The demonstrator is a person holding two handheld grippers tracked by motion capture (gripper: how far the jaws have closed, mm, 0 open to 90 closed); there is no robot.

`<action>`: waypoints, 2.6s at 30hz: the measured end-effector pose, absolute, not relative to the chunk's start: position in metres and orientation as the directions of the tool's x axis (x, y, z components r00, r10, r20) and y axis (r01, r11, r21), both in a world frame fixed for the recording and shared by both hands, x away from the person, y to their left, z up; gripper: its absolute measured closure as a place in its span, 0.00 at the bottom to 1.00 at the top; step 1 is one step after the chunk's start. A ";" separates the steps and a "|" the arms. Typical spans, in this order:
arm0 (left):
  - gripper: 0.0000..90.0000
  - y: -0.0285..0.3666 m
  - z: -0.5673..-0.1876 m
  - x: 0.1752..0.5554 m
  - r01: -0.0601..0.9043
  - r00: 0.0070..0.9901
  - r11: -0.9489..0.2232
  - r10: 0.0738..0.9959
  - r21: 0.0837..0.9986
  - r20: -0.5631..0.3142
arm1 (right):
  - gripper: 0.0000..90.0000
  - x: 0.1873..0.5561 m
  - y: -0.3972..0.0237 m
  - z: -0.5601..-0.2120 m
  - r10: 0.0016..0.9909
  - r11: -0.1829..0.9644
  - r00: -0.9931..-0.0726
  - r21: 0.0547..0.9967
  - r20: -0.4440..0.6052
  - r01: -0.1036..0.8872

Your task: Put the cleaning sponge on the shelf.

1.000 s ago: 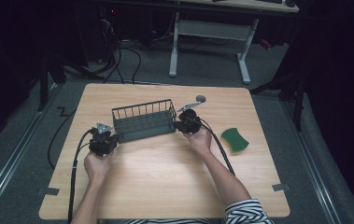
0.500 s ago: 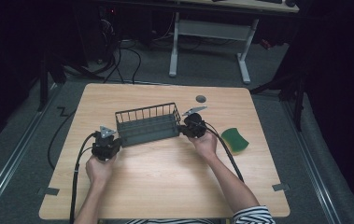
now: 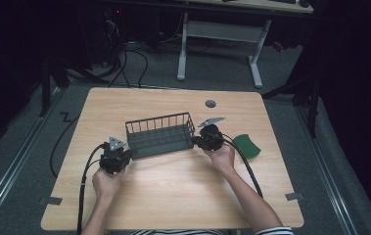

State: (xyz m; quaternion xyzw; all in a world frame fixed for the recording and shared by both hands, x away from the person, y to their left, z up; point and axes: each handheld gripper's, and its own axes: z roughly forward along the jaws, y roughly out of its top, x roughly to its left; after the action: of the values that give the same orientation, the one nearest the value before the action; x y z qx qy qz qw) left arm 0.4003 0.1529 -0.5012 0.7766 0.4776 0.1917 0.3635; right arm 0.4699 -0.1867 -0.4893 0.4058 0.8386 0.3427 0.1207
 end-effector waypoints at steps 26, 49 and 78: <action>0.96 0.135 -0.501 0.350 0.572 0.543 -0.321 0.838 0.755 -0.056 | 0.96 0.409 -0.216 -0.489 0.761 0.432 -0.643 0.678 0.080 0.595; 0.47 0.164 -0.513 0.344 0.603 0.508 -0.225 0.848 0.765 -0.151 | 0.50 0.396 -0.236 -0.479 0.793 0.399 -0.605 0.693 0.068 0.600; 0.40 0.198 -0.536 0.389 0.630 0.330 -0.212 0.944 0.747 -0.011 | 0.31 0.404 -0.340 -0.468 0.944 0.206 -0.330 0.746 0.020 0.633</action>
State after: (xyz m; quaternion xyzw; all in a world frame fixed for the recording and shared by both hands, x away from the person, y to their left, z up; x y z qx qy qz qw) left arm 0.3888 0.1978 -0.5363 0.7426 0.5297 0.2332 0.3369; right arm 0.4035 -0.3395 -0.4681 0.5314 0.7420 0.3385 0.2291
